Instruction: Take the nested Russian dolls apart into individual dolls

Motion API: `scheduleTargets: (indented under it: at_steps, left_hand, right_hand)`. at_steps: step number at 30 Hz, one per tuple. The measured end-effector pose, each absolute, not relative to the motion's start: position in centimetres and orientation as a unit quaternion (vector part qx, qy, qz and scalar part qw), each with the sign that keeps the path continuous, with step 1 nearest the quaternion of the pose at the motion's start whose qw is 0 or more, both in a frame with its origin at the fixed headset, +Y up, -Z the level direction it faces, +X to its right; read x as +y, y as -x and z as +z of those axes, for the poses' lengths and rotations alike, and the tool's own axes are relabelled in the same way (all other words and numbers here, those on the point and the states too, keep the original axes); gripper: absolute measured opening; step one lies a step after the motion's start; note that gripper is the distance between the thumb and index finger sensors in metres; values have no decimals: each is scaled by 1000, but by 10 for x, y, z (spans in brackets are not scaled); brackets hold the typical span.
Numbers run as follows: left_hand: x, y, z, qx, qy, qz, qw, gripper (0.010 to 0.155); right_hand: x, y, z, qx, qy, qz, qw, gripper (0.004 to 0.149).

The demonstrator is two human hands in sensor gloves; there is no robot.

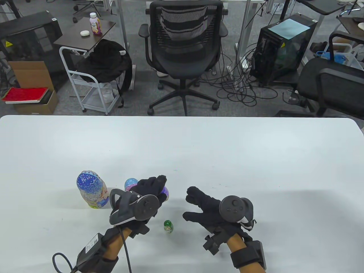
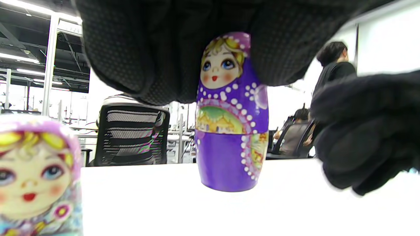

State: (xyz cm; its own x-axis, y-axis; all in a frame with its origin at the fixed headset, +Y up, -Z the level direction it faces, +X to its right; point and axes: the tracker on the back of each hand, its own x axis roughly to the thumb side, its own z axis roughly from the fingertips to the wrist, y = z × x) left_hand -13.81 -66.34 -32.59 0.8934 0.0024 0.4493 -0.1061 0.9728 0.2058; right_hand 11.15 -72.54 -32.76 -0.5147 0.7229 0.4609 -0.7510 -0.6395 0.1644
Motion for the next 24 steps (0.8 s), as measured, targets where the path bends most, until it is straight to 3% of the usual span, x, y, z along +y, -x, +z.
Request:
scheduleTargets:
  at_steps: [10, 24]
  left_hand:
    - [-695, 122, -352, -222, -69, -12, 973, 61]
    - [-718, 117, -361, -209, -37, -24, 977, 61]
  right_hand:
    - [-725, -114, -330, -26, -247, 871, 423, 87]
    - [-726, -111, -329, -23, -255, 873, 414, 86]
